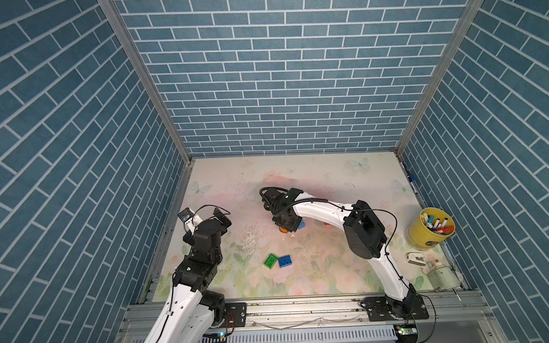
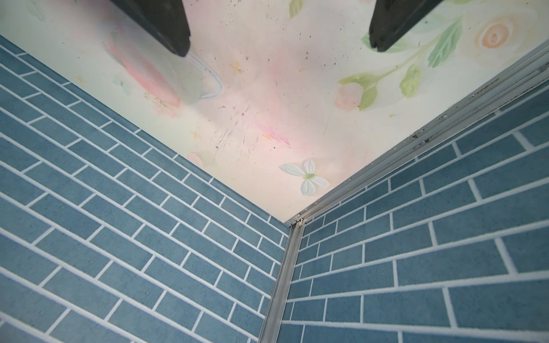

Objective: Assemble a rectangle with lego
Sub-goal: Place the lego brick at the center of the board, then pick up the lego brick from the center of the board.

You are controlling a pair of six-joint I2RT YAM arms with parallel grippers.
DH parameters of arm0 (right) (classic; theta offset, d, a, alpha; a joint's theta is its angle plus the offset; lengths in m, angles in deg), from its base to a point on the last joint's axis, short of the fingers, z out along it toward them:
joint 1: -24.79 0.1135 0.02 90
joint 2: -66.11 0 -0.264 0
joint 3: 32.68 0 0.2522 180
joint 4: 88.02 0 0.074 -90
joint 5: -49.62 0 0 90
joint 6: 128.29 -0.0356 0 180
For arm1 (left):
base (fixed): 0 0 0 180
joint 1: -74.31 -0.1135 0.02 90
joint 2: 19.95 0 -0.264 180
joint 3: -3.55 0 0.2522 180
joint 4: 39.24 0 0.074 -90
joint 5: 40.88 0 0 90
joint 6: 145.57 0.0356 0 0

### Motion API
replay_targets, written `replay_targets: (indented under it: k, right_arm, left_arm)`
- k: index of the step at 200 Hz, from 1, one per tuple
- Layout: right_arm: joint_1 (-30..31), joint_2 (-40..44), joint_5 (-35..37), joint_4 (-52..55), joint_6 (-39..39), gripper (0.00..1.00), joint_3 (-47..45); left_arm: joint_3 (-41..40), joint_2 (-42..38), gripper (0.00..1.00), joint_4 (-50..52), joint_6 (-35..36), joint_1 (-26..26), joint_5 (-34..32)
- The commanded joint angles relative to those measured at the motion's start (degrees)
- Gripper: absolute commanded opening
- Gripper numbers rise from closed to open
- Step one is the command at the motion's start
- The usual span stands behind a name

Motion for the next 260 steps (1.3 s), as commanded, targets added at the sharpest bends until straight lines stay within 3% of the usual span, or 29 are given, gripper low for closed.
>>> replay_targets:
  k: [1,26,52,68,95,108,122,144,185,260]
  right_arm:
    - [0.23,-3.64,0.48,-0.62,-7.08,0.30,3.05]
    - [0.14,-6.10,-1.66,1.74,-1.70,0.48,7.85]
    - [0.08,-4.64,-1.95,7.35,8.54,0.84,11.09]
    - [-0.33,-1.47,-1.95,11.94,15.44,0.90,10.89]
    - [-2.77,8.65,-5.78,10.24,31.60,0.87,3.67]
    - [-4.97,11.43,-13.43,6.49,46.27,0.85,1.76]
    - [-6.86,10.76,-21.91,10.04,64.71,0.82,4.60]
    - [-6.41,8.53,-16.07,18.16,84.82,0.79,5.98]
    - [-5.32,7.04,-16.86,8.79,92.66,0.75,-1.51]
    - [-2.89,0.88,-11.32,-0.95,98.99,0.76,0.98]
  left_arm:
    - [-0.38,-0.49,1.00,0.12,-0.31,0.14,-1.11]
    - [-0.19,-0.49,1.00,0.34,-0.48,0.19,-1.18]
    - [0.25,-0.40,1.00,0.37,-0.03,0.13,-0.18]
    - [0.55,-0.27,1.00,-0.13,1.11,0.14,1.70]
    - [0.91,-0.92,1.00,-1.87,4.89,0.16,7.93]
    - [0.86,-1.79,1.00,-3.72,7.63,0.15,13.26]
    - [0.28,-2.32,1.00,-6.62,10.61,0.23,20.51]
    - [-0.19,-1.11,1.00,-9.33,12.69,0.35,27.42]
    - [0.74,2.58,1.00,-6.72,10.98,0.41,22.66]
    - [-1.94,1.54,1.00,-5.49,1.32,0.41,17.60]
